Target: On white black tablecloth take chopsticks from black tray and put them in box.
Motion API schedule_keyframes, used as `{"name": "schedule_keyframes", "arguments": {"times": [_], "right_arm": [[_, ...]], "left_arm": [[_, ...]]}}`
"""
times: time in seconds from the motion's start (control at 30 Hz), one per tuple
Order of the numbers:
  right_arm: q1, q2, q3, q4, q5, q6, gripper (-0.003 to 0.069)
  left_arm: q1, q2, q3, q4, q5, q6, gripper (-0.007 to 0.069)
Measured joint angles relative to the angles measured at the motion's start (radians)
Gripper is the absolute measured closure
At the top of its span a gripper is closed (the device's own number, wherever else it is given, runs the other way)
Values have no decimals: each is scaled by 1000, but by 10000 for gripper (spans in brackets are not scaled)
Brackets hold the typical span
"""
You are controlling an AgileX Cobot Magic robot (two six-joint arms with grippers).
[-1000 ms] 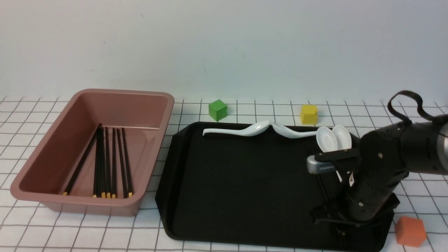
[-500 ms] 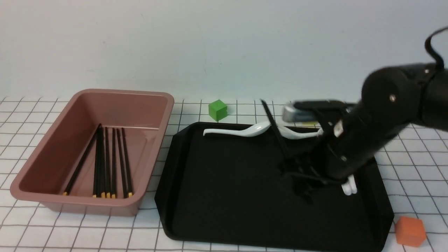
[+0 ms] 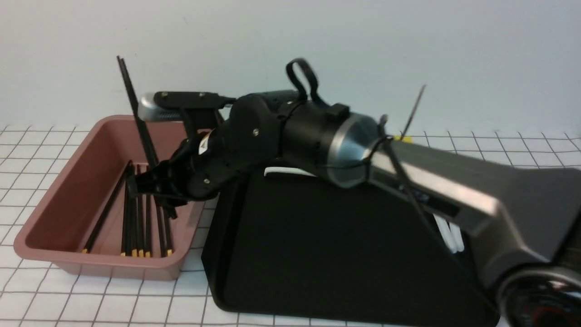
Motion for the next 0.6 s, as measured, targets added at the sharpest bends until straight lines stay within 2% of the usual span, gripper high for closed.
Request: {"name": "schedule_keyframes", "arguments": {"times": [0.1,0.17,0.23,0.43,0.6], "right_arm": [[0,42,-63,-9,81,1,426],[-4,39,-98,-39,161,1,438],[-6,21,-134,-73,232,1,471],[-8,-174,-185,-213,530,-48,663],[-8,-416,-116,-309,603,-62,673]], "left_arm": [[0,0,0,0,0,0,386],[0,0,0,0,0,0,386],[0,0,0,0,0,0,386],[0,0,0,0,1,0,386],[0,0,0,0,0,0,386]]}}
